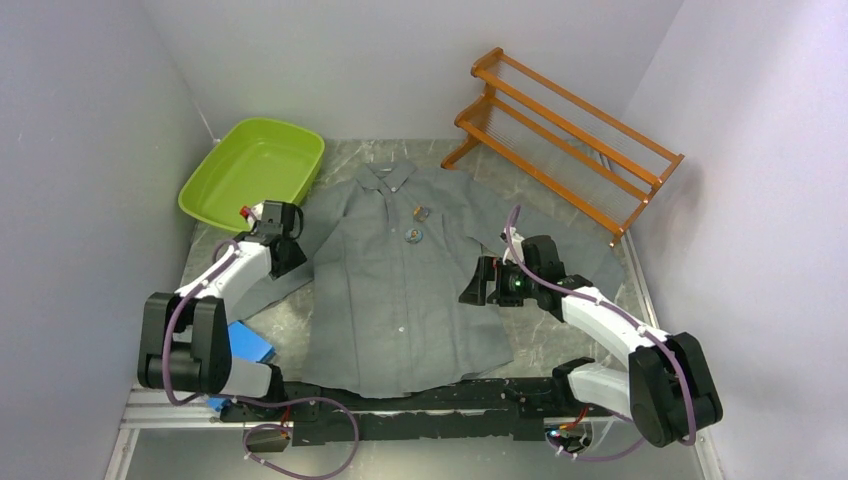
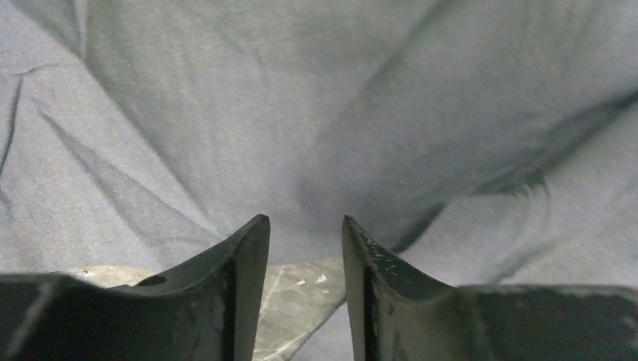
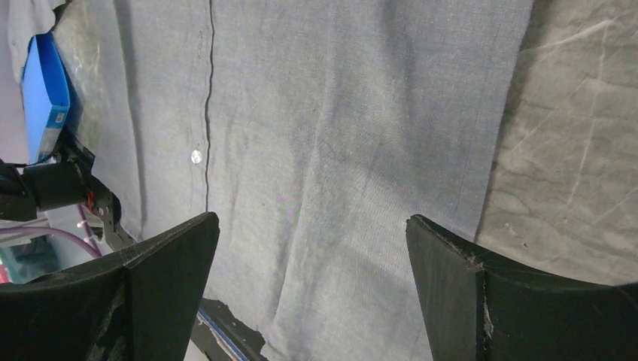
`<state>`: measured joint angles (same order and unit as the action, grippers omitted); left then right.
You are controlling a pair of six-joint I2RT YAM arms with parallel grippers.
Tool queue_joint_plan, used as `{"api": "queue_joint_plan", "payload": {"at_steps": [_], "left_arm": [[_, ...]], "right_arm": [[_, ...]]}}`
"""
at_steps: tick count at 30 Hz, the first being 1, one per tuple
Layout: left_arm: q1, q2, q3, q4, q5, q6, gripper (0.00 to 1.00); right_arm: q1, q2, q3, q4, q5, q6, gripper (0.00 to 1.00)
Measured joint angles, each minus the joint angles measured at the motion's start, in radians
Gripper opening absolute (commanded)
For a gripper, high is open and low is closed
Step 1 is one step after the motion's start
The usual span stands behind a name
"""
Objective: Pin the brooch onto the clothing
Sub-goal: Flatten out the clothes at the center of the board.
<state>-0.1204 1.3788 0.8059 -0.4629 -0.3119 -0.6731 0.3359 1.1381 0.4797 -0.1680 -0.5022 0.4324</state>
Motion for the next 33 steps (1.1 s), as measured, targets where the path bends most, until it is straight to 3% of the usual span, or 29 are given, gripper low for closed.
{"api": "queue_joint_plan", "payload": {"at_steps": [10, 16, 22, 24, 26, 31, 33], "left_arm": [[0.148, 0.187, 0.039, -0.006, -0.049, -0.100, 0.32], [0.230, 0.267, 0.120, -0.020, -0.009, -0.109, 0.21], [0.299, 0.271, 0.132, -0.047, -0.007, -0.130, 0.20], [0.315, 0.268, 0.132, -0.058, -0.017, -0.133, 0.25], [0.329, 0.261, 0.132, -0.078, -0.030, -0.129, 0.36], [0.342, 0.154, 0.091, -0.092, 0.008, -0.097, 0.83], [0.334, 0.074, 0.068, -0.084, 0.053, -0.077, 0.89]], "right_arm": [[0.015, 0.048, -0.036, 0.076, -0.006, 0.125, 1.00], [0.015, 0.106, -0.010, 0.056, 0.078, 0.189, 1.00], [0.017, 0.073, -0.008, 0.023, 0.184, 0.234, 1.00], [0.016, 0.041, -0.014, -0.004, 0.235, 0.241, 1.00], [0.015, 0.007, -0.022, -0.029, 0.275, 0.241, 1.00], [0.014, -0.047, -0.023, -0.079, 0.329, 0.214, 1.00], [0.013, -0.054, -0.021, -0.083, 0.323, 0.196, 1.00]]}}
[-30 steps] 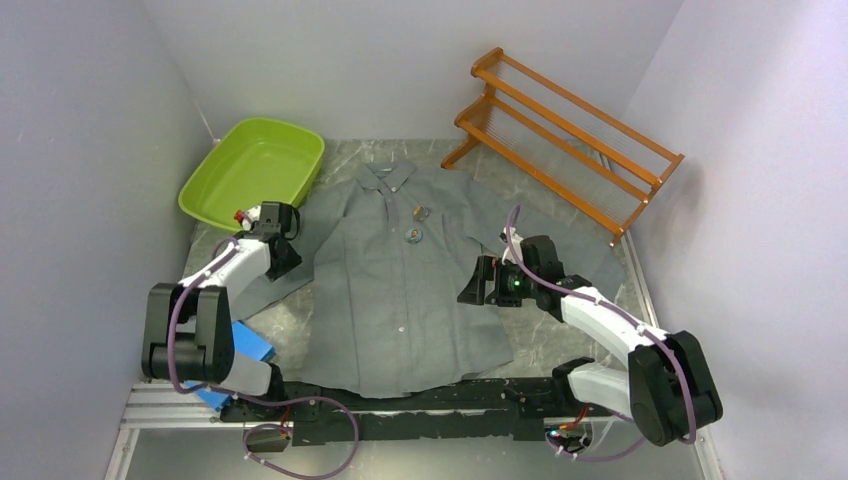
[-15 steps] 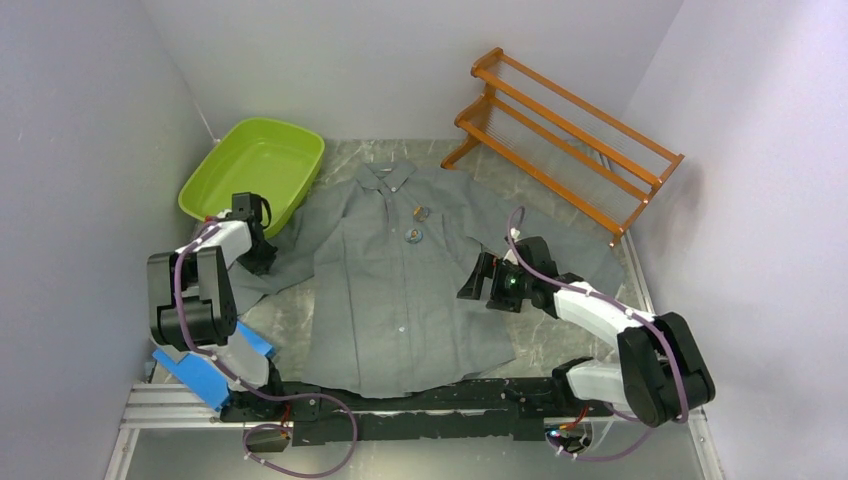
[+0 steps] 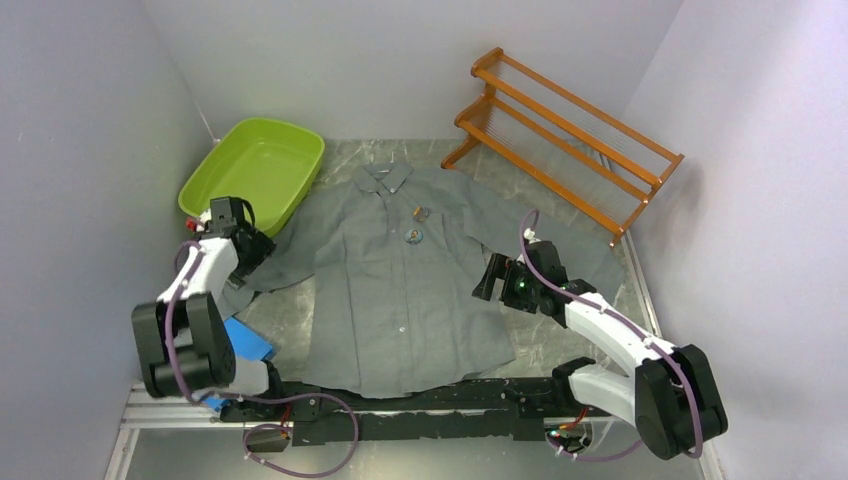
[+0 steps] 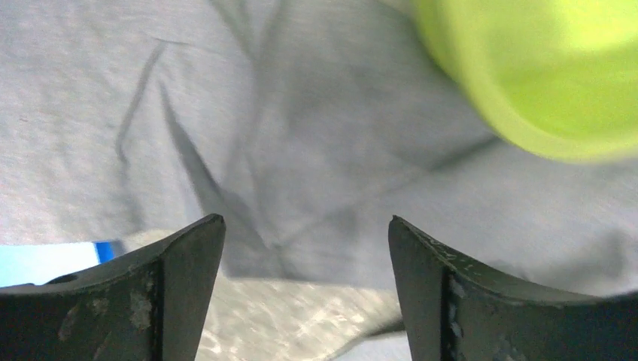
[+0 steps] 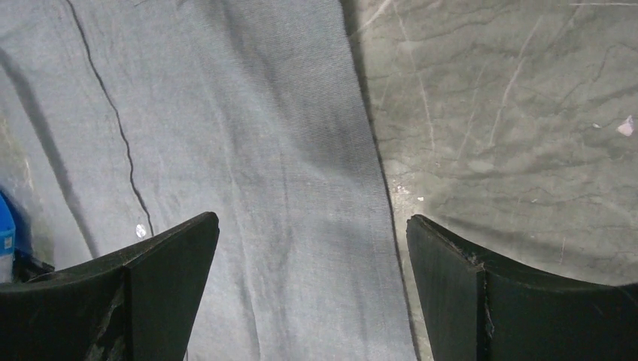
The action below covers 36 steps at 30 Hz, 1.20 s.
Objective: Pin the brooch onto the clothing
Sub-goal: Flatten out the clothes at the center of the board.
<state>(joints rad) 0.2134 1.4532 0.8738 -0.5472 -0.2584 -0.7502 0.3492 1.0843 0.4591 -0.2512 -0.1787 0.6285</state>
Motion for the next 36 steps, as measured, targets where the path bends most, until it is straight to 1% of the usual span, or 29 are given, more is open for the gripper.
{"api": "queue_joint_plan", "payload": {"at_steps": [2, 4, 7, 9, 12, 13, 14, 16, 20, 21, 24, 26, 29, 30, 33, 34, 35, 36], "left_arm": [[-0.021, -0.084, -0.016, 0.008, 0.052, 0.015, 0.91], [-0.072, -0.166, -0.019, 0.009, 0.100, 0.032, 0.91], [-0.191, -0.252, -0.020, 0.010, 0.154, 0.048, 0.89], [-0.303, -0.299, -0.031, 0.012, 0.188, 0.050, 0.87], [-0.443, -0.333, -0.061, 0.011, 0.234, 0.038, 0.86], [-0.487, -0.336, -0.074, 0.008, 0.239, 0.030, 0.84], [-0.540, -0.335, -0.089, 0.006, 0.243, 0.019, 0.83], [-0.642, -0.327, -0.122, -0.007, 0.243, -0.013, 0.81], [-0.806, -0.301, -0.181, -0.055, 0.225, -0.095, 0.80], [-0.838, -0.296, -0.193, -0.072, 0.213, -0.118, 0.79], [-0.909, -0.287, -0.225, -0.106, 0.179, -0.186, 0.75], [-0.943, -0.276, -0.245, -0.119, 0.162, -0.225, 0.70], [-0.990, -0.227, -0.259, -0.146, 0.137, -0.286, 0.65], [-1.004, -0.208, -0.261, -0.155, 0.130, -0.300, 0.62], [-1.043, -0.179, -0.249, -0.178, 0.098, -0.340, 0.55], [-1.056, -0.172, -0.246, -0.185, 0.085, -0.349, 0.51], [-1.067, -0.169, -0.245, -0.190, 0.077, -0.359, 0.45], [-1.080, -0.167, -0.244, -0.197, 0.072, -0.371, 0.42]], "right_arm": [[-0.001, -0.007, 0.001, 0.000, -0.018, -0.017, 1.00], [-0.001, -0.021, 0.001, 0.005, -0.050, -0.035, 1.00], [-0.001, -0.042, 0.001, 0.023, -0.104, -0.054, 1.00], [-0.001, -0.052, 0.001, 0.044, -0.148, -0.067, 1.00], [-0.001, -0.052, 0.001, 0.073, -0.201, -0.080, 1.00], [-0.001, -0.051, 0.001, 0.078, -0.218, -0.084, 0.99], [-0.001, -0.049, 0.001, 0.083, -0.231, -0.087, 0.95], [0.000, -0.039, 0.001, 0.087, -0.246, -0.091, 0.93], [0.014, 0.010, 0.018, 0.043, -0.211, -0.093, 0.91], [0.021, 0.027, 0.027, 0.026, -0.189, -0.093, 0.84], [0.050, 0.054, 0.035, 0.001, -0.143, -0.085, 0.80], [0.071, 0.058, 0.033, -0.006, -0.129, -0.072, 0.79], [0.095, 0.062, 0.016, -0.006, -0.106, -0.035, 0.76], [0.099, 0.062, 0.003, -0.006, -0.098, -0.019, 0.72], [0.098, 0.052, -0.018, -0.003, -0.062, 0.033, 0.67], [0.098, 0.045, -0.024, -0.001, -0.049, 0.049, 0.66], [0.098, 0.039, -0.028, -0.002, -0.038, 0.064, 0.66], [0.098, 0.028, -0.035, -0.003, -0.023, 0.086, 0.64]]}}
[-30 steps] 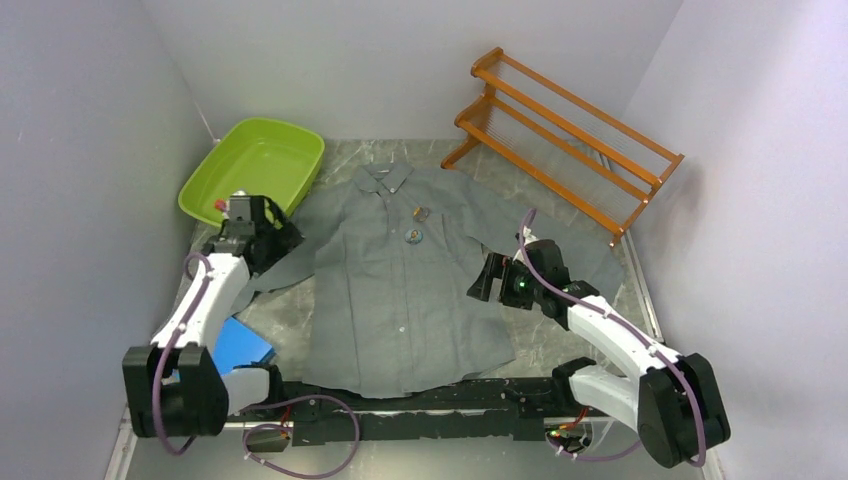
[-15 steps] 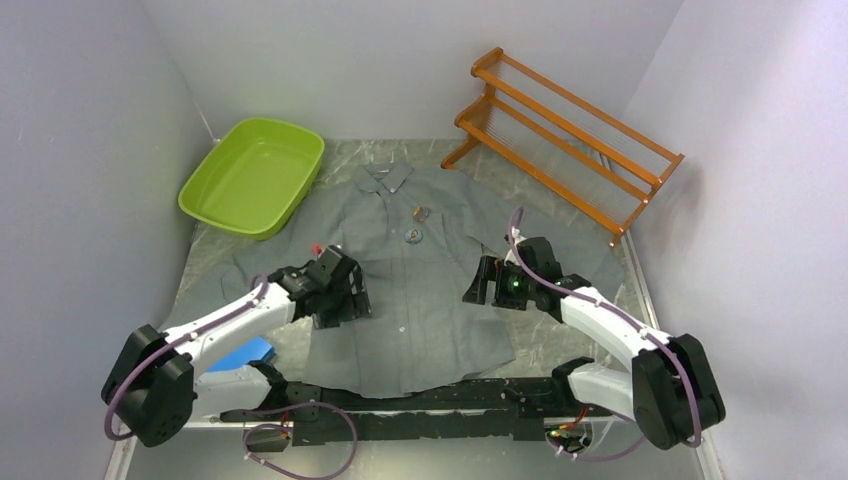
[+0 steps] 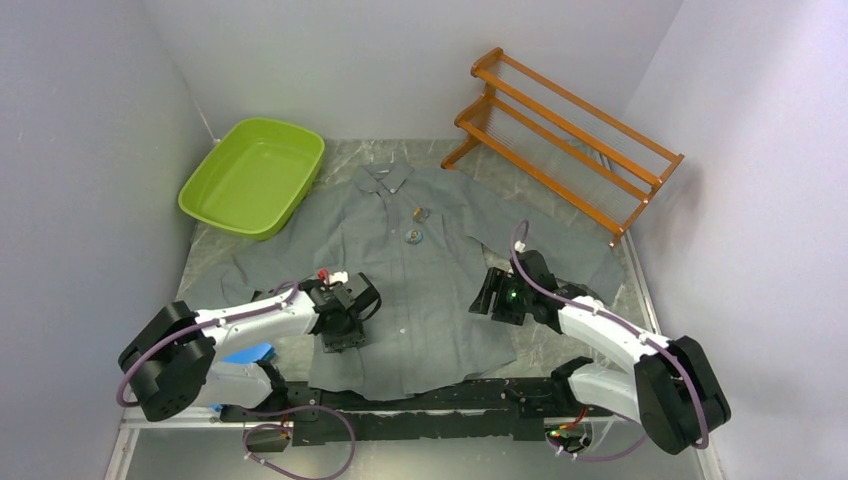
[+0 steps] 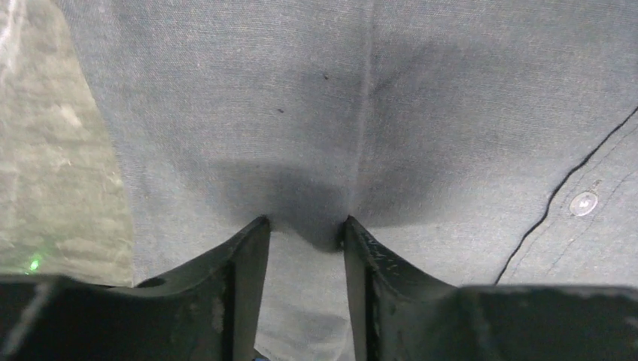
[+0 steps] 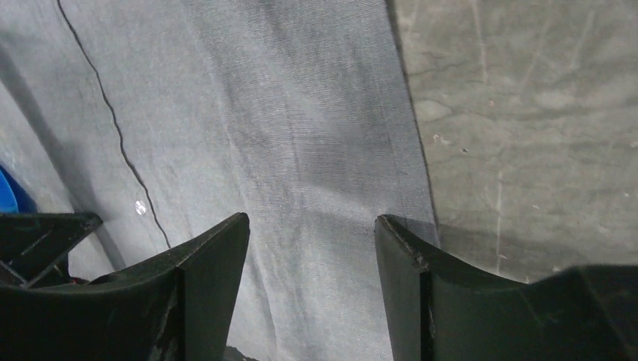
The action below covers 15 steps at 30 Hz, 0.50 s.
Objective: Pin the brooch onto the clothing
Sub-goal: Flatten out the clothes at the center of the board.
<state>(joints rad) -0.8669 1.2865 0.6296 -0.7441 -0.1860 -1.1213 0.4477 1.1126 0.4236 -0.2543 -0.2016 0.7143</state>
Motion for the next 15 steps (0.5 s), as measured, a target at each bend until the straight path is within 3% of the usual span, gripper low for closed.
{"api": "queue_joint_plan", "payload": {"at_steps": [6, 11, 13, 15], "left_arm": [[-0.053, -0.030, -0.029, 0.001, 0.004, -0.072, 0.34], [-0.101, -0.094, -0.074, 0.026, 0.040, -0.134, 0.36], [-0.120, -0.100, -0.078, 0.026, 0.053, -0.156, 0.42], [-0.139, -0.109, -0.080, 0.021, 0.064, -0.178, 0.63]], "right_arm": [[-0.002, -0.048, -0.027, -0.029, 0.039, 0.099, 0.60], [-0.018, -0.113, -0.059, -0.066, 0.044, 0.171, 0.61], [-0.025, -0.145, -0.065, -0.098, 0.057, 0.188, 0.61], [-0.033, -0.180, -0.071, -0.135, 0.079, 0.196, 0.62]]}}
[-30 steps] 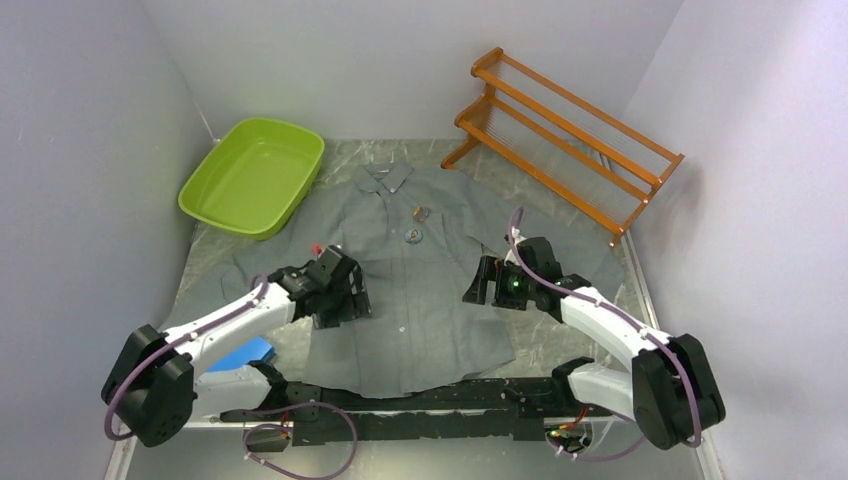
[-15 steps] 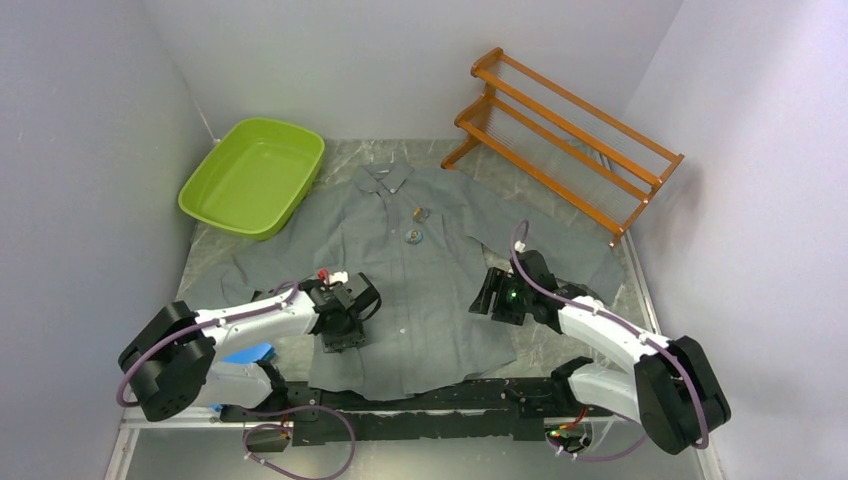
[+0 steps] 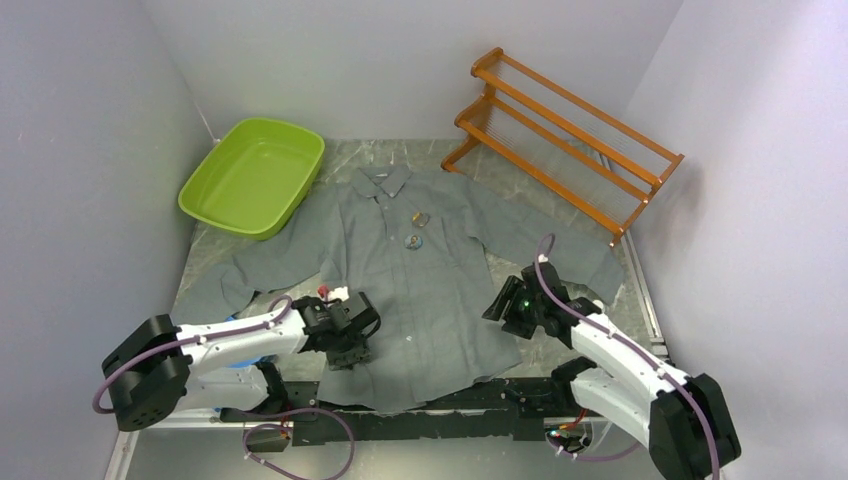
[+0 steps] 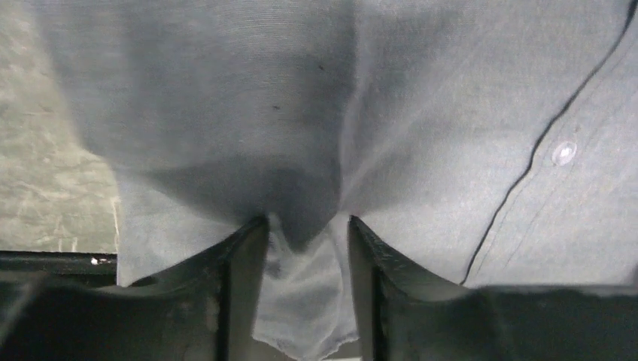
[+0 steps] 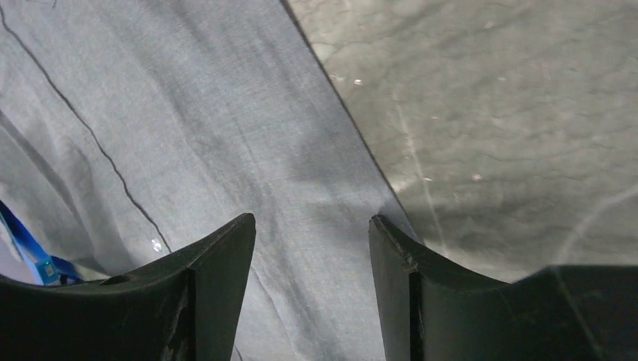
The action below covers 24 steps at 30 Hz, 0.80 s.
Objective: Pin the brooch onto the clothing
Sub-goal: Flatten out the clothes at the center of the board.
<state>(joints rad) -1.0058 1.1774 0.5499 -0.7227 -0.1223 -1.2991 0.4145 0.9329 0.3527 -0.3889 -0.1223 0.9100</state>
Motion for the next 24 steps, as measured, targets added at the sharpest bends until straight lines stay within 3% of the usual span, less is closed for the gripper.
{"api": "queue_joint_plan", "payload": {"at_steps": [2, 4, 9, 14, 18, 24], "left_arm": [[-0.011, -0.012, 0.000, -0.002, 0.013, -0.011, 0.81], [-0.020, -0.034, 0.000, -0.026, 0.020, -0.029, 0.93], [-0.025, -0.088, 0.022, -0.186, -0.009, -0.010, 0.94], [0.009, -0.124, 0.183, -0.266, -0.070, 0.092, 0.94], [0.140, -0.086, 0.324, -0.235, -0.070, 0.247, 0.94], [0.356, 0.108, 0.504, -0.155, -0.036, 0.457, 0.95]], "right_arm": [[-0.003, -0.026, -0.001, -0.032, 0.020, -0.002, 0.63], [-0.005, -0.038, 0.002, -0.055, 0.037, -0.012, 0.64], [-0.005, -0.035, 0.043, -0.097, 0.074, -0.084, 0.65], [-0.006, 0.016, 0.142, -0.075, 0.101, -0.188, 0.73], [-0.013, 0.129, 0.275, -0.037, 0.126, -0.290, 0.82], [-0.068, 0.363, 0.494, 0.042, 0.129, -0.414, 0.91]]}}
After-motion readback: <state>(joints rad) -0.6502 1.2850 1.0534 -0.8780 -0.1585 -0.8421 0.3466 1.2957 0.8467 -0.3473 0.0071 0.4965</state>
